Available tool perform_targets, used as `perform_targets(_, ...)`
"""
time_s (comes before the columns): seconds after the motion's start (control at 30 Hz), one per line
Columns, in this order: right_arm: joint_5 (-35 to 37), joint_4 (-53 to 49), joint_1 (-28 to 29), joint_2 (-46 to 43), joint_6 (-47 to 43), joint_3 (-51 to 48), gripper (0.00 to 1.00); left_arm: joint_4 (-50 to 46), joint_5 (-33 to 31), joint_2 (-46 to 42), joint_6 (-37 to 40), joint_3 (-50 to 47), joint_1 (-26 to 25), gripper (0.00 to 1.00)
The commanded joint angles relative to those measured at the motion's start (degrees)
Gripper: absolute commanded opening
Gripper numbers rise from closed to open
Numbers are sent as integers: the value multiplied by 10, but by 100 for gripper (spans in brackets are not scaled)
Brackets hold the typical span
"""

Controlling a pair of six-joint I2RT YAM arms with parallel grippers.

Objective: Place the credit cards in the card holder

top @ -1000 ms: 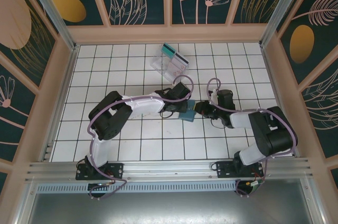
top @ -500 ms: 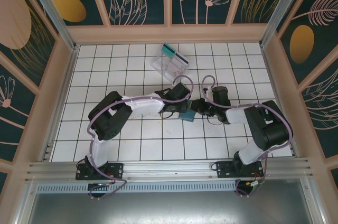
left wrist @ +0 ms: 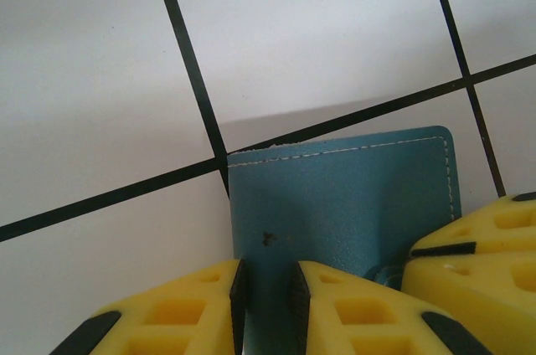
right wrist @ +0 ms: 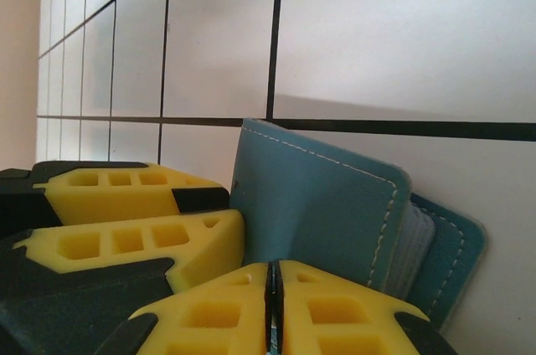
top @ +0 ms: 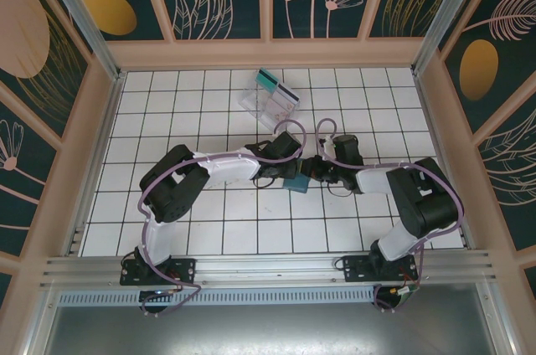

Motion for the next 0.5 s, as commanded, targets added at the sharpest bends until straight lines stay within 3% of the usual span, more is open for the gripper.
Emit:
perform_targets(0.0, 2, -61, 30, 18, -29, 10, 12, -37, 55, 22, -9, -29, -24, 25)
perform_targets(0.47, 107, -110, 86, 31, -47, -5, 6, -15, 61, 19, -23, -50, -23, 23)
